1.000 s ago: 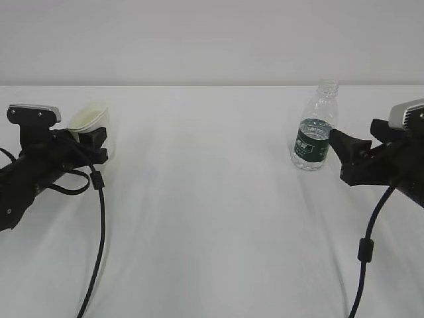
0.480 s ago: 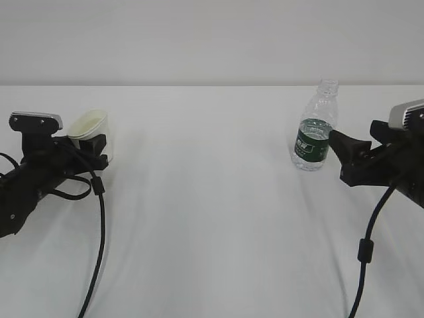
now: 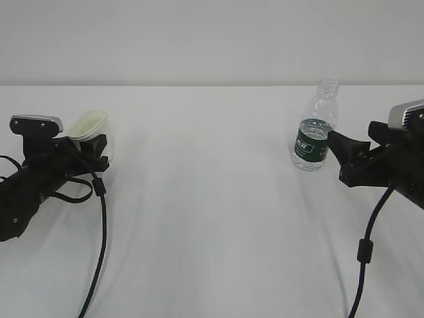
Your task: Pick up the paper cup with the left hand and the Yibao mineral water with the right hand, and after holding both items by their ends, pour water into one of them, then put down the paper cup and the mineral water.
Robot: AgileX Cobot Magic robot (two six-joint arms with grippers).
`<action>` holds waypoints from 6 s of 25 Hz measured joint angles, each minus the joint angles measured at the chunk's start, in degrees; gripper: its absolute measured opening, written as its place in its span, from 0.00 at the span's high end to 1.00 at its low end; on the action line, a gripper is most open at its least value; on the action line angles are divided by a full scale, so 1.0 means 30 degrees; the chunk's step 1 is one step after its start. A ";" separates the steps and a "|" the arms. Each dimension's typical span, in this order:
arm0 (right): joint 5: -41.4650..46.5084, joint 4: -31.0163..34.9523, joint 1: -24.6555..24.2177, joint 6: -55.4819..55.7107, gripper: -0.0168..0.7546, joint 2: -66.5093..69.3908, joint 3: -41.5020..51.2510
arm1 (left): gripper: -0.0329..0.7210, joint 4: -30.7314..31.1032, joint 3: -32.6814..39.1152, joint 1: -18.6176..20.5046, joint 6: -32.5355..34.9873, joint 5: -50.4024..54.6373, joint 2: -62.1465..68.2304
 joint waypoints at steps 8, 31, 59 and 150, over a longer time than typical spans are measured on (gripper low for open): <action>0.0023 -0.0078 0.0000 0.0079 0.23 0.0000 0.0000 | 0.49 0.0325 -0.0156 0.0000 0.0043 -0.0862 0.0543; 0.0550 -0.0149 0.0000 0.0075 0.23 0.0000 0.0000 | 0.30 0.0490 -0.0156 0.0000 0.0086 -0.0410 0.0676; 0.0624 -0.0455 0.0000 0.0075 0.23 0.0000 0.0000 | 0.24 0.0570 0.2161 0.0000 0.0859 0.0356 -0.1946; 2.3314 -0.2149 0.0000 0.0900 0.23 -2.0708 -0.2586 | 0.26 0.1218 0.5352 0.0000 0.1717 2.4755 -3.3624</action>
